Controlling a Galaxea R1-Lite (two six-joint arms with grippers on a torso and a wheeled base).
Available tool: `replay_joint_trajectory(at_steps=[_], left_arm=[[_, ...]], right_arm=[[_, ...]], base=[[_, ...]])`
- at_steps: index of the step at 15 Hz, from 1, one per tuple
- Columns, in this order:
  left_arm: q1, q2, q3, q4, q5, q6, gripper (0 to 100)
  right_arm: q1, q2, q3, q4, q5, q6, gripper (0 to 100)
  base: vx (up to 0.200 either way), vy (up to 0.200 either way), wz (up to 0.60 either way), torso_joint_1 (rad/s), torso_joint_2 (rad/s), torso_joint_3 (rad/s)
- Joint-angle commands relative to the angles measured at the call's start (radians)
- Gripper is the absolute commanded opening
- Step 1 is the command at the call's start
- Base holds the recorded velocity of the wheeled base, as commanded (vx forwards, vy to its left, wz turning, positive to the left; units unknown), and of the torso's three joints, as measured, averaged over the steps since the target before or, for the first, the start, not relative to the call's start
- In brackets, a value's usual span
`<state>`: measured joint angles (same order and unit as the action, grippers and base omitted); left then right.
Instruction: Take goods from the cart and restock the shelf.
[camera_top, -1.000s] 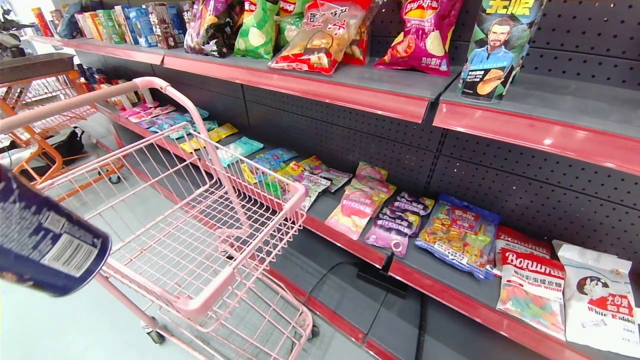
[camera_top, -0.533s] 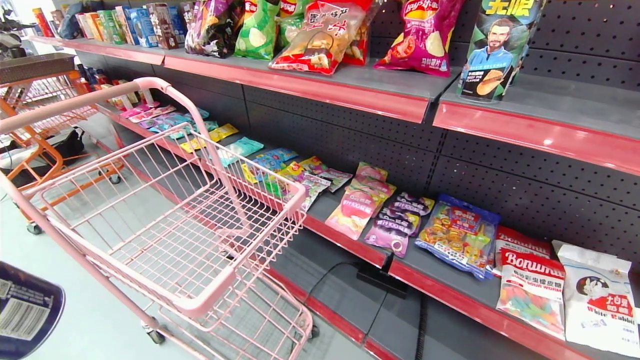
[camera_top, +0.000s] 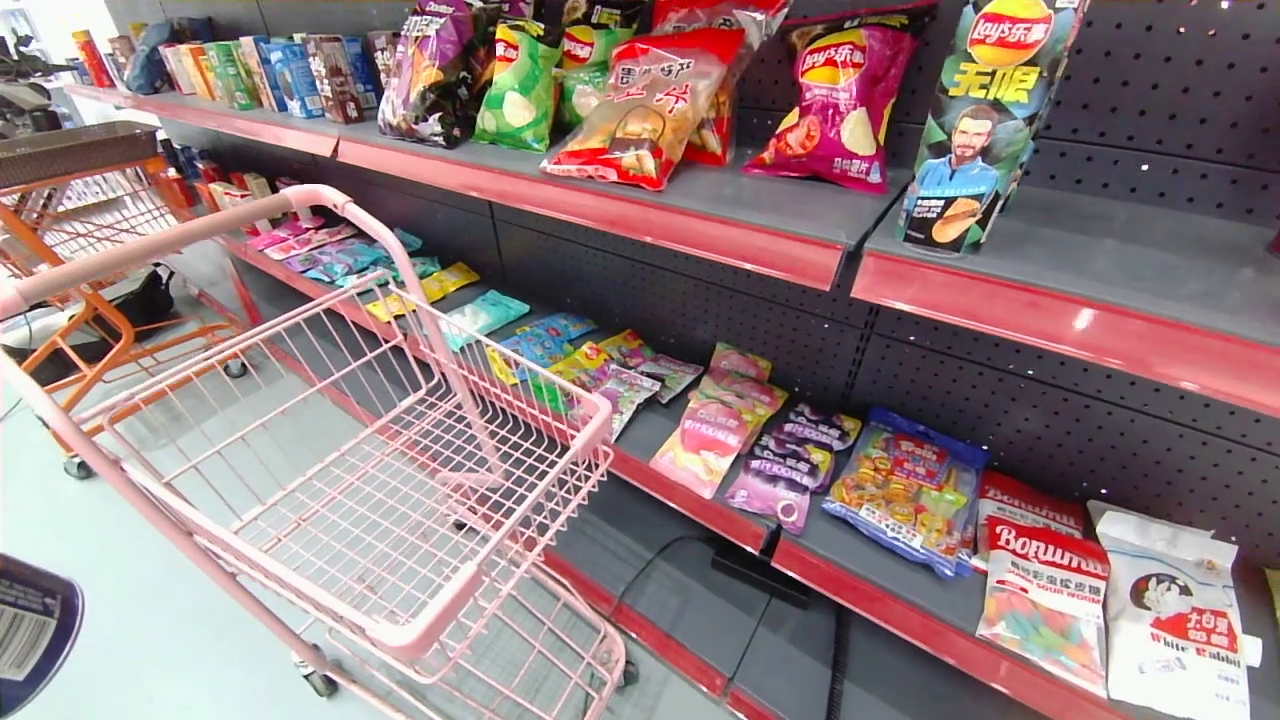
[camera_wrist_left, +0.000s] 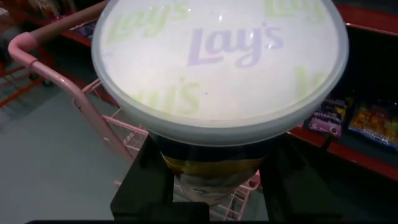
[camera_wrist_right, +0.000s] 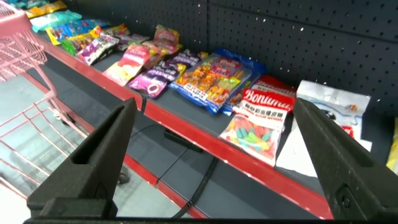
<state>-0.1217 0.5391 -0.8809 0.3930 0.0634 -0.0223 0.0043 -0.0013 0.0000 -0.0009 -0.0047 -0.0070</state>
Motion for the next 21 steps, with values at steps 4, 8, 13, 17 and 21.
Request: replay_joint_trajectory(at_steps=[4,8,13,17,21], left_arm=[[-0.001,-0.079,0.085,-0.003,0.001,0.053,0],[0.001,-0.111,0.109,0.000,0.001,0.084,0],[-0.001,-0.131,0.108,0.032,-0.001,0.119,0],[-0.001,-0.145,0.134,0.032,-0.001,0.119,0],[-0.001,-0.157,0.149,0.032,-0.001,0.119,0]], right_arm=[[0.000,0.001,0.000,-0.001,0.000,-0.001,100],[0.000,0.001,0.000,-0.001,0.000,-0.001,100],[0.000,0.001,0.000,-0.001,0.000,-0.001,100],[0.000,0.001,0.000,-0.001,0.000,-0.005,100],[0.000,0.001,-0.002,-0.001,0.002,-0.005,100]], base=[[0.000,0.000,0.00,0.129,-0.48,-0.356],[0.000,0.000,0.00,0.166,-0.52,-0.349],[0.000,0.000,0.00,0.200,-0.56,-0.358],[0.000,0.000,0.00,0.234,-0.59,-0.358],[0.000,0.000,-0.45,0.156,-0.36,-0.211]])
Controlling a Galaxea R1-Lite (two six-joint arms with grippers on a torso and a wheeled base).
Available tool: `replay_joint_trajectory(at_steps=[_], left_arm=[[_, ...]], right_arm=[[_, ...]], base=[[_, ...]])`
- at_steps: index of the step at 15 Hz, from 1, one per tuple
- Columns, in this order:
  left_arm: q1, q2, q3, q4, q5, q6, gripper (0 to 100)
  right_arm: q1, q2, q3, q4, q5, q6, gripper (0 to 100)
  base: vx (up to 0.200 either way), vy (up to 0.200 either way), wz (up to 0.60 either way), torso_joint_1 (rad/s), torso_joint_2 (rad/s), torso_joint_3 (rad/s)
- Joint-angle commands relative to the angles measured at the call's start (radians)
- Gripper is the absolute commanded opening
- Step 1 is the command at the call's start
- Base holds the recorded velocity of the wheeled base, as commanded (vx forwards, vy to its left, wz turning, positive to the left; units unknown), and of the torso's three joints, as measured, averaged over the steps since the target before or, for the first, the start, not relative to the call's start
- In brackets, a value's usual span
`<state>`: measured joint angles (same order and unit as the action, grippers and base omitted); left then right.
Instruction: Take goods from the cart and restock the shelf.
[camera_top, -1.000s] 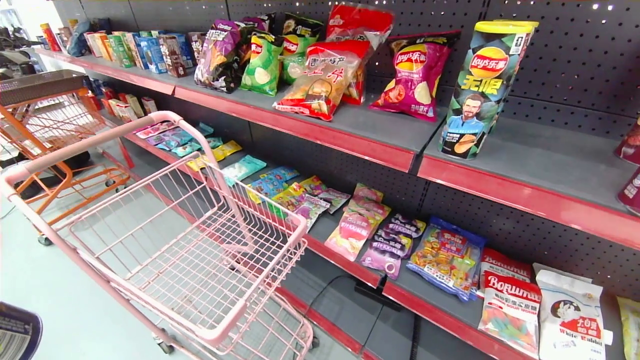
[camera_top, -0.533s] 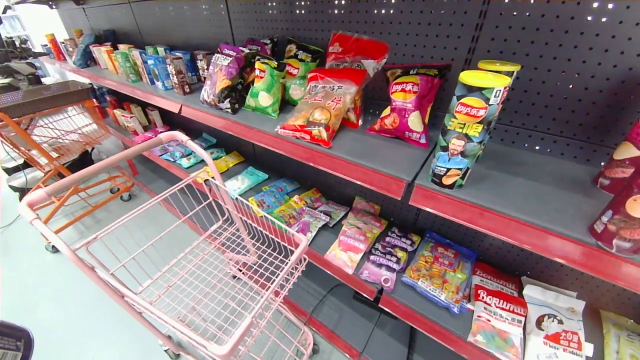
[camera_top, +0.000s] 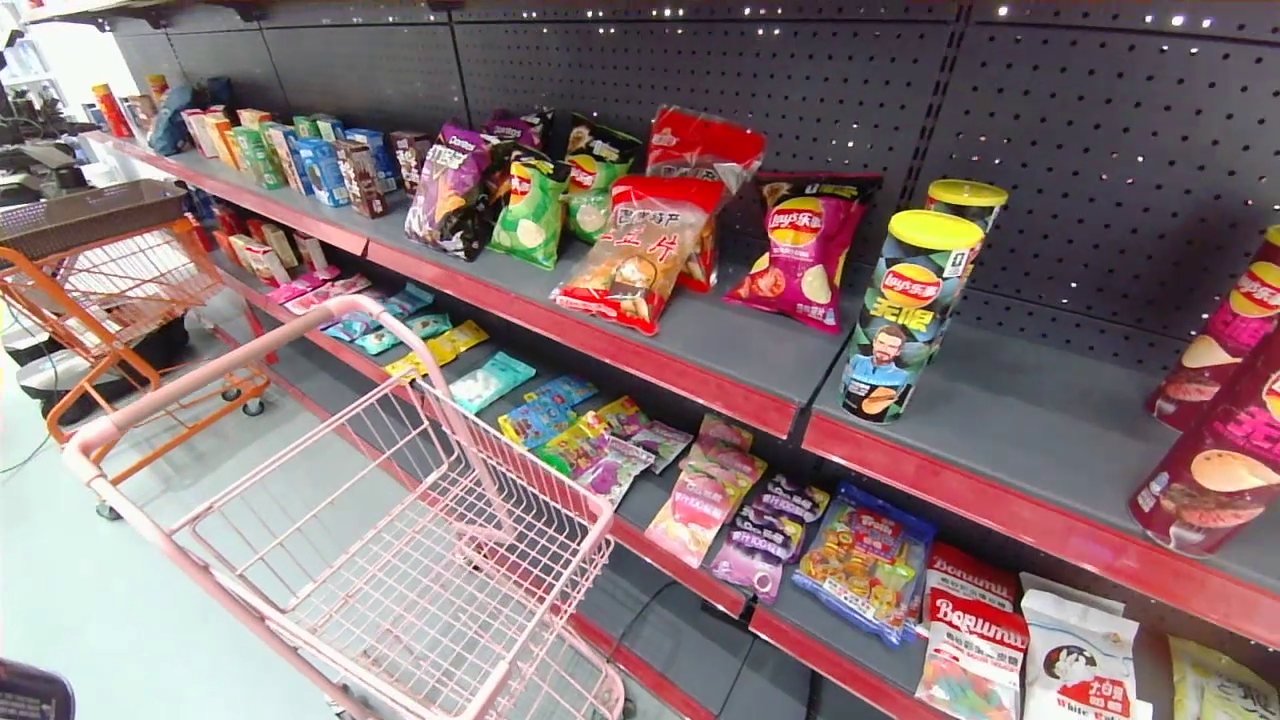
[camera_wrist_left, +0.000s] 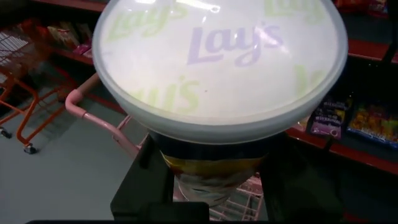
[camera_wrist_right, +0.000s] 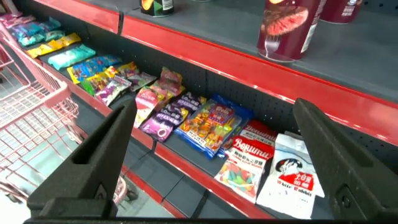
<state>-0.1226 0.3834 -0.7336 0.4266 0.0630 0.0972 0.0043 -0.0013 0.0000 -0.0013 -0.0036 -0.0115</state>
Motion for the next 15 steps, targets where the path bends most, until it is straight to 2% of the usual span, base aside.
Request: replay_joint_trajectory(at_steps=[1,8,12,14,15], left_arm=[[0.000,-0.003,0.002,-0.002,0.000,0.001,0],[0.000,-0.018,0.003,-0.002,0.000,0.001,0],[0.001,-0.021,0.003,0.003,0.005,0.002,0],[0.004,-0.021,0.007,0.027,0.031,0.036,0],[0.004,-0.021,0.011,0.041,0.044,0.041,0]], right_arm=[[0.000,0.001,0.000,0.000,0.001,-0.001,100],[0.000,0.001,0.000,0.000,0.001,-0.002,100],[0.000,0.001,0.000,0.000,0.001,-0.002,100],[0.000,0.001,0.000,0.000,0.001,-0.001,100],[0.000,0.001,0.000,0.000,-0.001,-0.001,100]], base=[[0.000,0.000,-0.60,0.017,-0.06,-0.027],[0.000,0.000,-0.60,0.011,-0.01,-0.004],[0.000,0.000,0.00,0.000,0.00,0.000],[0.000,0.000,0.00,0.000,0.00,0.000],[0.000,0.000,0.00,0.000,0.00,0.000]])
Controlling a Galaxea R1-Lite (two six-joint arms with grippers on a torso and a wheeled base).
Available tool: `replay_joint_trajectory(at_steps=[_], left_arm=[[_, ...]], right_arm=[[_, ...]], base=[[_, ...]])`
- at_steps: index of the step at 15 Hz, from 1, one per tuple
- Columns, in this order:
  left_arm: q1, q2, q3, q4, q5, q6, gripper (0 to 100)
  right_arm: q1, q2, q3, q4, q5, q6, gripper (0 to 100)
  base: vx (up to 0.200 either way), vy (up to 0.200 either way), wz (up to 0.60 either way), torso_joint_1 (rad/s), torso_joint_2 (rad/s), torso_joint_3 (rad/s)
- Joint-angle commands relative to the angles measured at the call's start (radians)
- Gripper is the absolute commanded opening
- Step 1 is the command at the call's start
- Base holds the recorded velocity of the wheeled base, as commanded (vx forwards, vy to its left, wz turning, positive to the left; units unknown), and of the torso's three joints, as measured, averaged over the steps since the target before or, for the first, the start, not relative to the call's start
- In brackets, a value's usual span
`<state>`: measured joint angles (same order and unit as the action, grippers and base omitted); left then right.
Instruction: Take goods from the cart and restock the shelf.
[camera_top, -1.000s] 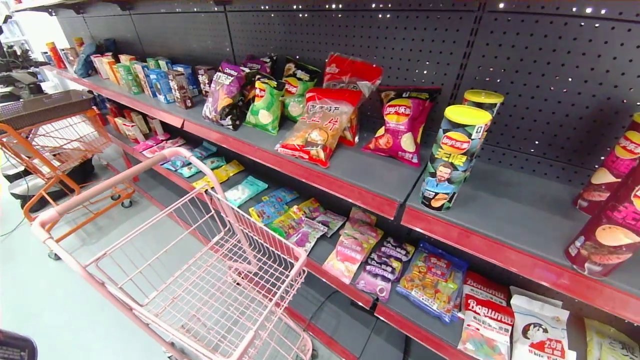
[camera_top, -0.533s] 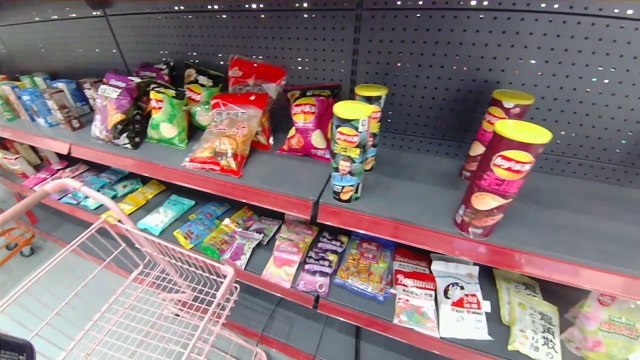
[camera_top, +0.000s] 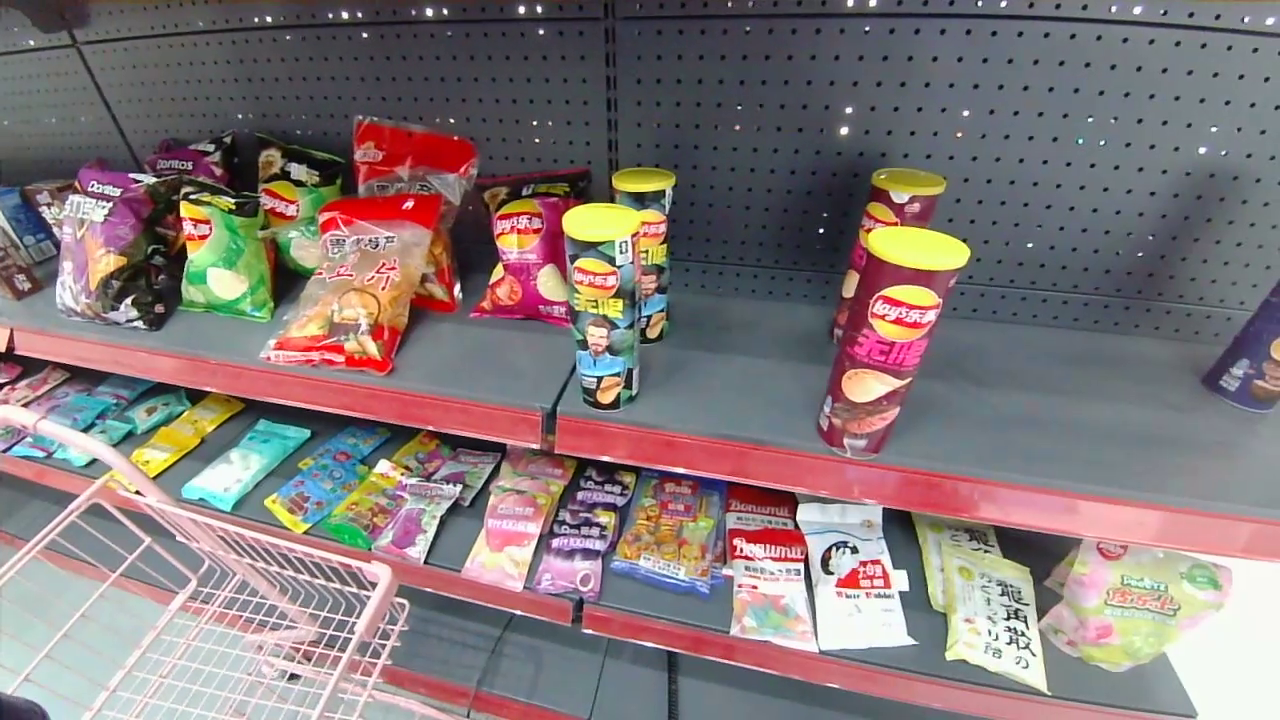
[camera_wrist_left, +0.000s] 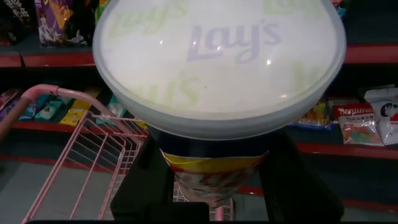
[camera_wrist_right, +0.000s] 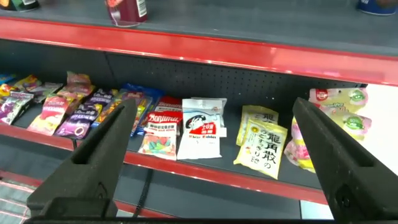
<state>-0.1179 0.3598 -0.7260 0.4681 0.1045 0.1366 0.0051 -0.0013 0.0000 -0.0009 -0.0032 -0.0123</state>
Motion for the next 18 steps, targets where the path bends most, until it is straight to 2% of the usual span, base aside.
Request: replay_joint_trajectory(at_steps=[1,3,11,18], left_arm=[[0.000,0.002,0.003,0.000,0.003,0.001,0],[0.000,-0.018,0.016,0.001,0.003,0.005,0],[-0.002,-0.033,0.023,0.001,0.003,0.005,0],[-0.009,-0.050,0.025,0.001,-0.012,0.005,0]], right_arm=[[-0.001,0.001,0.000,-0.001,0.000,0.000,100],[-0.001,0.001,0.000,-0.001,0.000,0.000,100],[-0.001,0.001,0.000,-0.001,0.000,-0.001,100],[-0.001,0.001,0.000,-0.001,0.000,-0.001,100]], base=[[0.000,0.000,0.00,0.000,0.00,0.000],[0.000,0.000,0.00,0.000,0.00,0.000],[0.000,0.000,-0.60,0.002,0.00,0.002],[0.000,0.000,0.00,0.000,0.00,0.000]])
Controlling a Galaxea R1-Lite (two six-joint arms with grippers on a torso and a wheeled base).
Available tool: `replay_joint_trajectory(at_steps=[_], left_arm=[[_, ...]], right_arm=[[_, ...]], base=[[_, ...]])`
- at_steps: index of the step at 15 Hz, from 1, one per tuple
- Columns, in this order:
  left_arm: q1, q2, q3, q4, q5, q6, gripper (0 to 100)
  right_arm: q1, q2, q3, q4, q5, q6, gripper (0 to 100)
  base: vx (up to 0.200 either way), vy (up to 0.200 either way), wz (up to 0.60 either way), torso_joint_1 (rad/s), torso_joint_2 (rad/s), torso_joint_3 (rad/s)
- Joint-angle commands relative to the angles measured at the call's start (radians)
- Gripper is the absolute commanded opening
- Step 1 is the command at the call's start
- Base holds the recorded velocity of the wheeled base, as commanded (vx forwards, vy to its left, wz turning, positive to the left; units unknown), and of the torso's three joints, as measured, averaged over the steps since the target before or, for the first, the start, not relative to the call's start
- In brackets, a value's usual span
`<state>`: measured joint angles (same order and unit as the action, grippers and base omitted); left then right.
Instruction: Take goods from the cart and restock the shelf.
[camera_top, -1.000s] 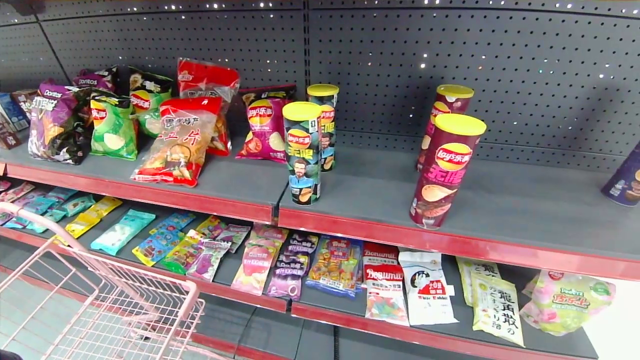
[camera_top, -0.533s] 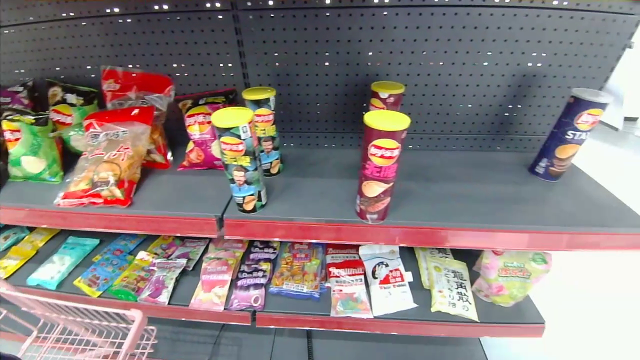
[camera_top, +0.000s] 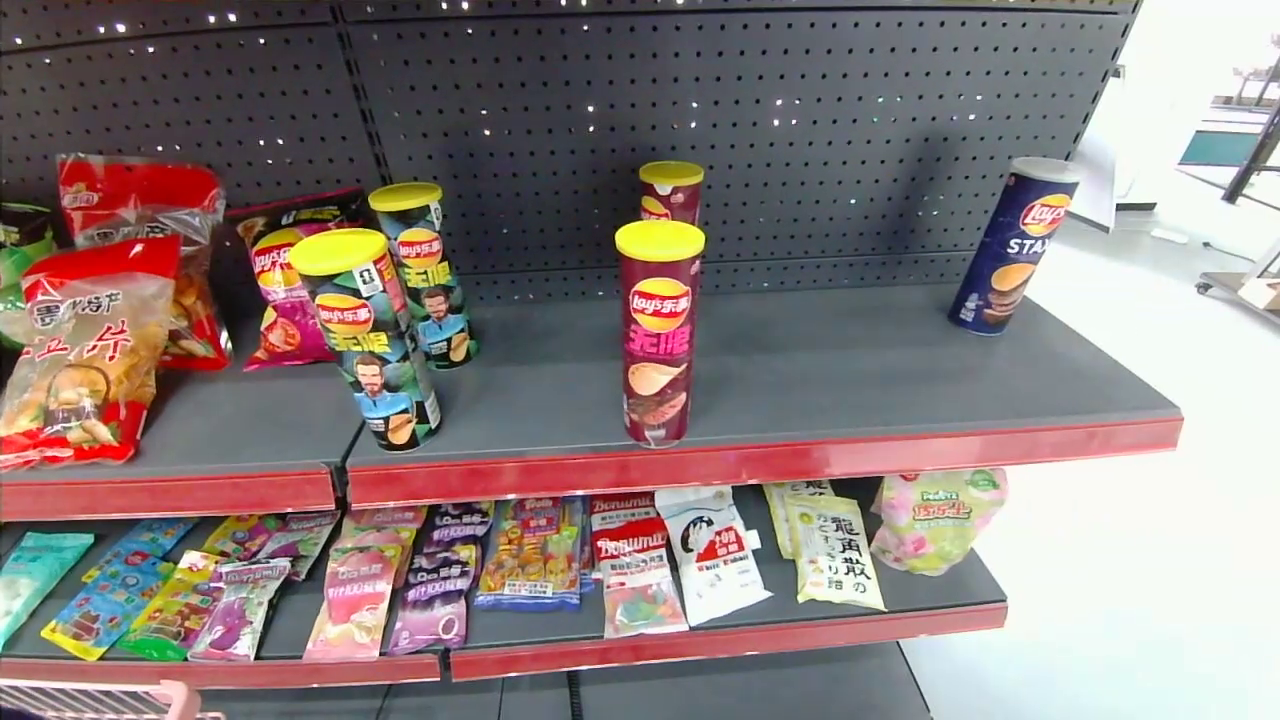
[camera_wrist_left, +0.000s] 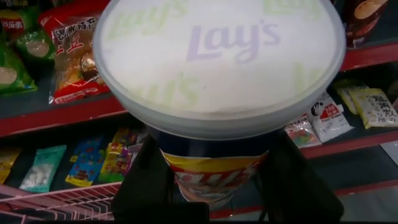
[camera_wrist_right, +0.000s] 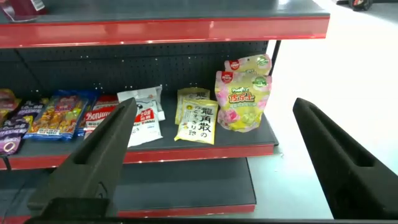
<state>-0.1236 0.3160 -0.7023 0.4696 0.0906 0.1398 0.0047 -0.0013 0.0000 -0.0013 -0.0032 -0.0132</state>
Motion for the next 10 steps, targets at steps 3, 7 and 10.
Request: replay_joint_trajectory(at_steps=[3,7,10], left_arm=[[-0.005,0.022,-0.014,-0.031,0.001,0.027,0],[-0.005,0.052,-0.009,-0.080,-0.002,0.055,0],[-0.011,0.051,-0.011,-0.081,-0.003,0.057,0]], right_arm=[[0.000,0.001,0.000,0.000,0.000,-0.001,100],[0.000,0.001,0.000,0.000,0.000,-0.001,100],[0.000,0.001,0.000,0.000,0.000,0.002,100]], base=[[0.000,0.000,0.00,0.000,0.00,0.000],[0.000,0.000,0.00,0.000,0.00,0.000],[0.000,0.000,0.00,0.000,0.00,0.000]])
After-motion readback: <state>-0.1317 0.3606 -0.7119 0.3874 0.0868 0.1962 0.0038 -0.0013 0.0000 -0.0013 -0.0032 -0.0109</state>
